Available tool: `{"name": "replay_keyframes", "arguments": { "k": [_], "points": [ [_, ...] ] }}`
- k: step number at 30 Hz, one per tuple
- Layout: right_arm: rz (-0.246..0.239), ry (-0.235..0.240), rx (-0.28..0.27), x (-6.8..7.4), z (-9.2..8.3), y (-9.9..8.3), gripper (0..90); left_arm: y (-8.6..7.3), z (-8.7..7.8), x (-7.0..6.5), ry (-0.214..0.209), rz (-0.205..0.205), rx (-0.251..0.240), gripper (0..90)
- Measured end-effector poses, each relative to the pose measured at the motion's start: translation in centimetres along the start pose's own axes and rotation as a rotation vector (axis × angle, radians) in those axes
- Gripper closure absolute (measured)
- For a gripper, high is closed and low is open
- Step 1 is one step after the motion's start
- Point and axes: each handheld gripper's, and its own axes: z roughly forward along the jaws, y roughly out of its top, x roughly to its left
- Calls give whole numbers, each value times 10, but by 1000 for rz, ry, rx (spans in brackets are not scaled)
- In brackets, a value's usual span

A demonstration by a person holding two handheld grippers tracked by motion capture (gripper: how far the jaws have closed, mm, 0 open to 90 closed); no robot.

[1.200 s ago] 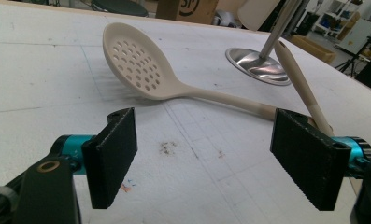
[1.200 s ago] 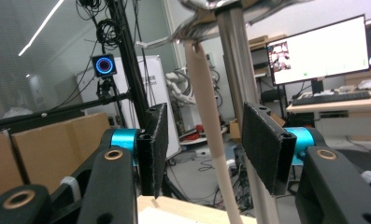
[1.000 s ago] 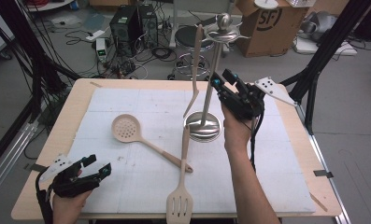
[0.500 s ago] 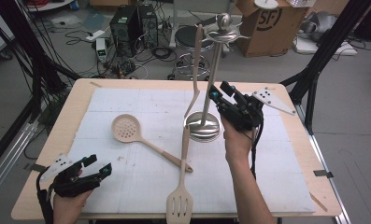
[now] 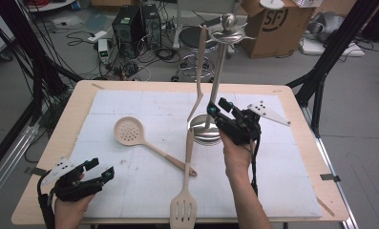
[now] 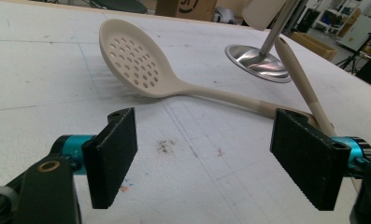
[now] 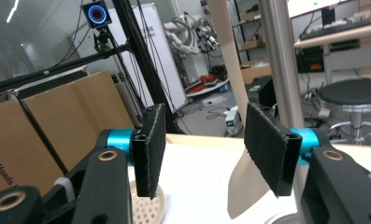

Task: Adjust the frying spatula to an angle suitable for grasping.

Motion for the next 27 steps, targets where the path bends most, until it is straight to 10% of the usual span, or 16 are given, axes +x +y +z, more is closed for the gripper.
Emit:
{"name": "replay_keyframes", "arguments": {
  "k": [27],
  "points": [
    [46,-12,159,12,-4,-55,473,0,0,1,0,-2,-6,237]
  ]
}}
